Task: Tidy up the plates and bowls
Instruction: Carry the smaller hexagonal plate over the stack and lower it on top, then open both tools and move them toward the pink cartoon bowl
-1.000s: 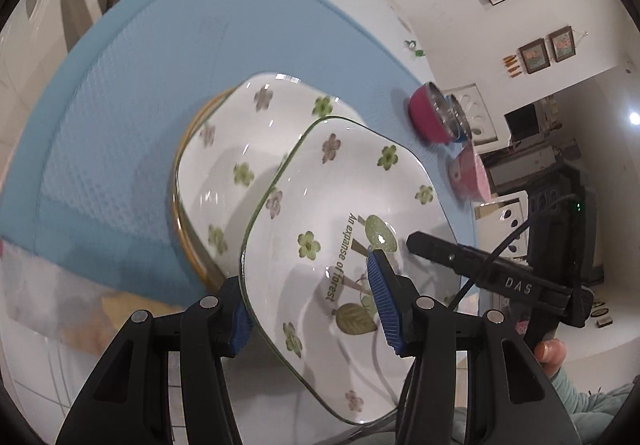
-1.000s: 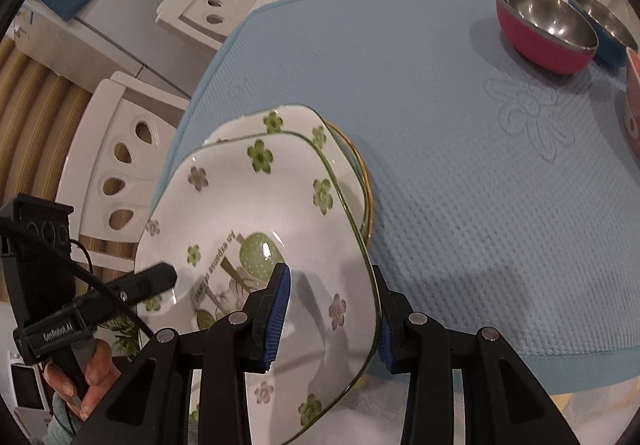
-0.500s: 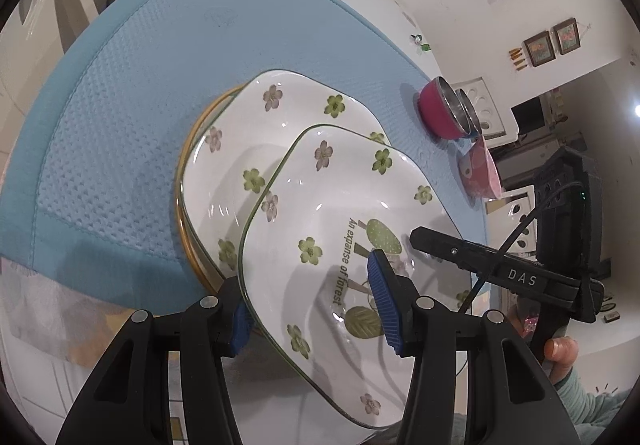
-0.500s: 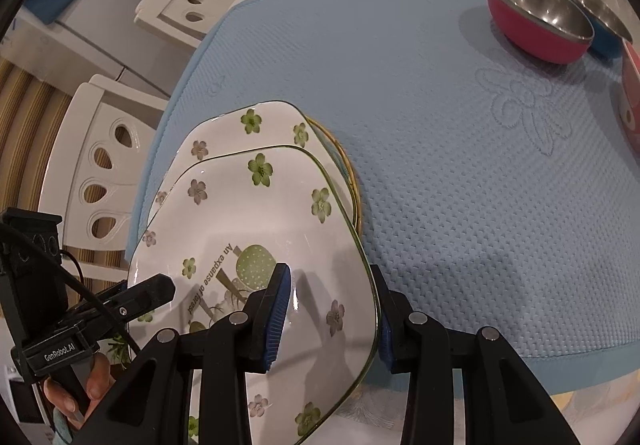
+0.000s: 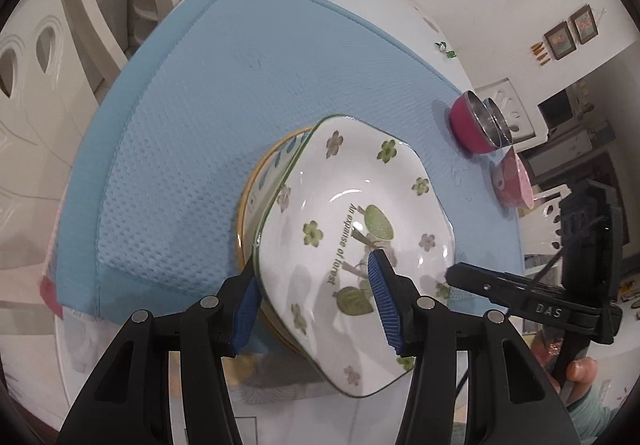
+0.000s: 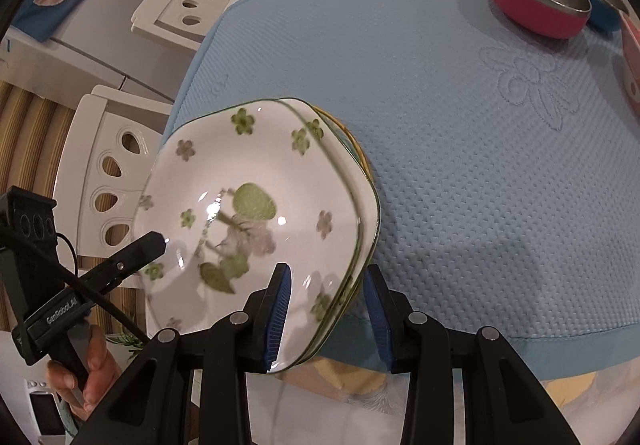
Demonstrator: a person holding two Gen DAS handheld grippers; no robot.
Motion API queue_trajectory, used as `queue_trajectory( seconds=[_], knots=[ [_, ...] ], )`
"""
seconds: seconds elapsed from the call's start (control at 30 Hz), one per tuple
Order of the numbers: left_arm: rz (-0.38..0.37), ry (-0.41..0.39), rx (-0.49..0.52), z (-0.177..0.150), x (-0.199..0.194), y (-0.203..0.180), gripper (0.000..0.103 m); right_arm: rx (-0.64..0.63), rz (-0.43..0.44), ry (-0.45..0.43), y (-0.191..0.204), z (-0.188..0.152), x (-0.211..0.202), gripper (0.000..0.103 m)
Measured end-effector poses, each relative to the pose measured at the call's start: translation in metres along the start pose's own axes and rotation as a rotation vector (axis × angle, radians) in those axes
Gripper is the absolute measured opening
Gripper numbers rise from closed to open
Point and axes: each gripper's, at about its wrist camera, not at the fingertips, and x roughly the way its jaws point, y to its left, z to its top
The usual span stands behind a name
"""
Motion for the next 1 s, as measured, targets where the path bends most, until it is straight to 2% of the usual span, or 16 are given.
queue_trajectory(
  seconds=[0.1, 0.17, 0.37, 0.5, 0.67, 0.83, 1.0],
  knots=[
    [0.087, -0.037, 0.03, 0.003, -0.005, -0.002, 0.05, 0.008, -0.001, -0.018, -0.002, -0.002, -0.006, 0.037],
    [0.103, -0.079, 0.024, 0.007, -0.014, 0.002, 0.05, 0.017, 0.0, -0.026, -0.005, -0.003, -0.009, 0.037],
    [0.077, -0.1, -0.013, 0.012, -0.024, 0.015, 0.05, 0.053, -0.008, -0.013, -0.016, -0.012, -0.009, 0.037],
    [0.042, -0.085, -0.041, 0.008, -0.023, 0.019, 0.05, 0.045, -0.022, 0.029, -0.01, -0.02, 0.0, 0.037],
    [0.038, -0.074, -0.036, 0.007, -0.019, 0.011, 0.05, 0.004, -0.026, 0.061, 0.007, -0.022, 0.01, 0.038],
    [0.034, -0.089, -0.022, 0.008, -0.027, 0.006, 0.05, -0.06, -0.14, 0.056, 0.025, -0.025, 0.015, 0.041],
    [0.035, -0.101, -0.012, 0.012, -0.034, 0.002, 0.053, -0.095, -0.157, 0.041, 0.027, -0.028, 0.017, 0.044]
  ],
)
